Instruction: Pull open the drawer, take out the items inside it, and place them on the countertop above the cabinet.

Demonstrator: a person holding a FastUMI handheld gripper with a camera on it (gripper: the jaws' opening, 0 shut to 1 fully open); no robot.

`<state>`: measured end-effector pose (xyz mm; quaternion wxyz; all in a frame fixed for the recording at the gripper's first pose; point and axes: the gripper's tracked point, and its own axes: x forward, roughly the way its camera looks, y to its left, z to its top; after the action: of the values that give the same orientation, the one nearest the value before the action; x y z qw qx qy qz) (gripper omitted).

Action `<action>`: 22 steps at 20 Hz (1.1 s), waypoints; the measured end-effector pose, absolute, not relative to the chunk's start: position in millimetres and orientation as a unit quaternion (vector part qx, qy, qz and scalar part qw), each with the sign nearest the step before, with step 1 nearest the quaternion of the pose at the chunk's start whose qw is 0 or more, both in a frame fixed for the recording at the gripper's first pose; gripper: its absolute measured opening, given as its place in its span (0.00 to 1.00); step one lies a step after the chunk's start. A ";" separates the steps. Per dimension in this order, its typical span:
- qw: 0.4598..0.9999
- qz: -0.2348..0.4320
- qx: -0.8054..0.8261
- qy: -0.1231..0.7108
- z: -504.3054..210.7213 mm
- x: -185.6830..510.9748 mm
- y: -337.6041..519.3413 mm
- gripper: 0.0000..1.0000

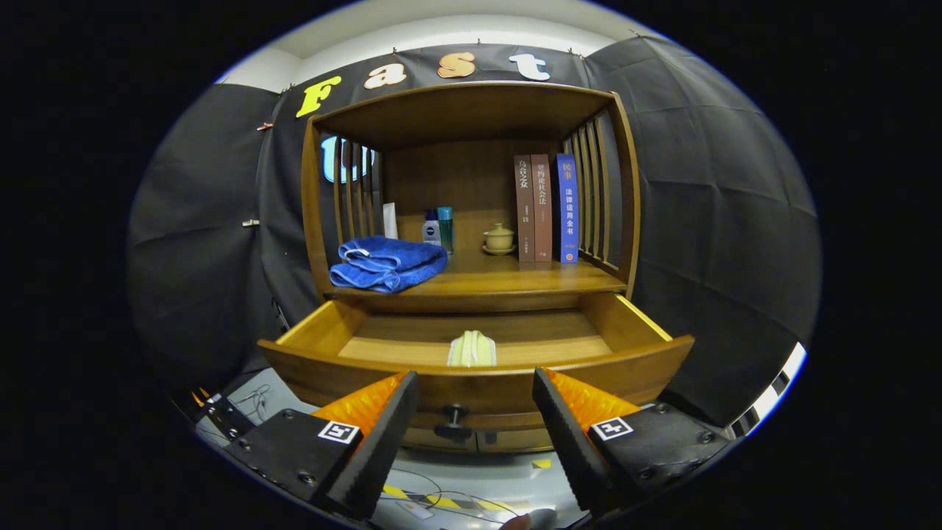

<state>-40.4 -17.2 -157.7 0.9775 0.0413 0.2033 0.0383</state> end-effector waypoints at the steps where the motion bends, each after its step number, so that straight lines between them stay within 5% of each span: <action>1: 0.974 0.040 0.046 0.218 -148.2 -31.4 -17.2 0.98; 6: 0.945 0.049 0.034 0.321 -153.3 29.0 -6.3 0.99; 16: 0.864 0.014 -0.009 0.503 -272.2 107.7 -2.2 0.97; 22: 0.846 -0.006 -0.004 0.534 -309.3 119.4 -5.4 0.75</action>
<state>119.4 -5.4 -309.3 0.8456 -0.0035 0.5338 -0.0059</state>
